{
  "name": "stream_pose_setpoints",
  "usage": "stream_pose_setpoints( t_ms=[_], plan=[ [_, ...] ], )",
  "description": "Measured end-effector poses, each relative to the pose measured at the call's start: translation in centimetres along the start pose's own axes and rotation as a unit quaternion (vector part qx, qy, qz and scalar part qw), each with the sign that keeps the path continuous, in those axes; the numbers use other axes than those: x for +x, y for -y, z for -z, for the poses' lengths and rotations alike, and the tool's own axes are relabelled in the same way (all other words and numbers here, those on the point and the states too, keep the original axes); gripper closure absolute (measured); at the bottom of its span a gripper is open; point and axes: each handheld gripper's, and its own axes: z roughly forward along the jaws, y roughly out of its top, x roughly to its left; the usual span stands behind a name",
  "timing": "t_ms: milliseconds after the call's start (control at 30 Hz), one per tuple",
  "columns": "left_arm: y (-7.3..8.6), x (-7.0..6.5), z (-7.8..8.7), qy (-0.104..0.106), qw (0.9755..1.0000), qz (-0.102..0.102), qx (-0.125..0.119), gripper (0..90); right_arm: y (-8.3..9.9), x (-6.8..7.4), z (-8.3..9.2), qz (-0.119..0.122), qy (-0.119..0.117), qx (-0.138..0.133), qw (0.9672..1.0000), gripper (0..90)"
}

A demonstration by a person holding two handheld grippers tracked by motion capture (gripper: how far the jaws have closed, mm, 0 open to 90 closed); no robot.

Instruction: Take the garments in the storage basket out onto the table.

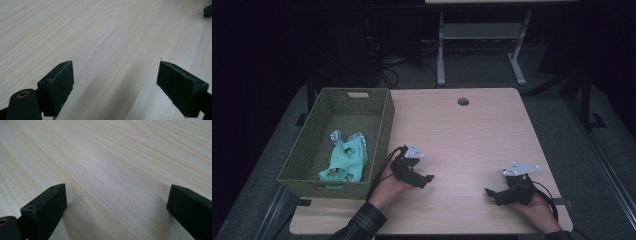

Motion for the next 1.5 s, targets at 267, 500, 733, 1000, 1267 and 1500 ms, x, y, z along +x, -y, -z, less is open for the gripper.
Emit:
stream_pose_setpoints(
  t_ms=[267,500,733,1000,1267,1500],
  plan=[
    [-0.4,-0.1,0.4,-0.005,1.0000,0.002,-0.003,13.6,0.0,0.0,0.0,0.000,0.000,0.000,1.0000,2.4],
    [-0.6,-0.1,0.6,-0.005,1.0000,0.003,0.000,13.6,0.0,0.0,0.0,0.001,-0.001,0.000,1.0000,2.4],
    [-1.0,-0.1,1.1,-0.005,1.0000,-0.001,0.000,13.6,0.0,0.0,0.0,0.000,0.000,0.001,1.0000,2.4],
    [-1.6,-0.2,1.7,-0.004,1.0000,-0.003,-0.002,13.7,0.0,0.0,0.0,0.002,-0.001,0.000,1.0000,2.4],
    [-2.1,-0.1,2.2,-0.005,1.0000,-0.003,-0.004,13.7,0.0,0.0,0.0,0.002,-0.001,0.000,1.0000,2.4],
    [-2.8,0.1,2.8,-0.011,0.9999,0.000,-0.012,14.0,0.0,0.0,0.0,0.002,-0.001,0.000,1.0000,2.4]
  ],
)
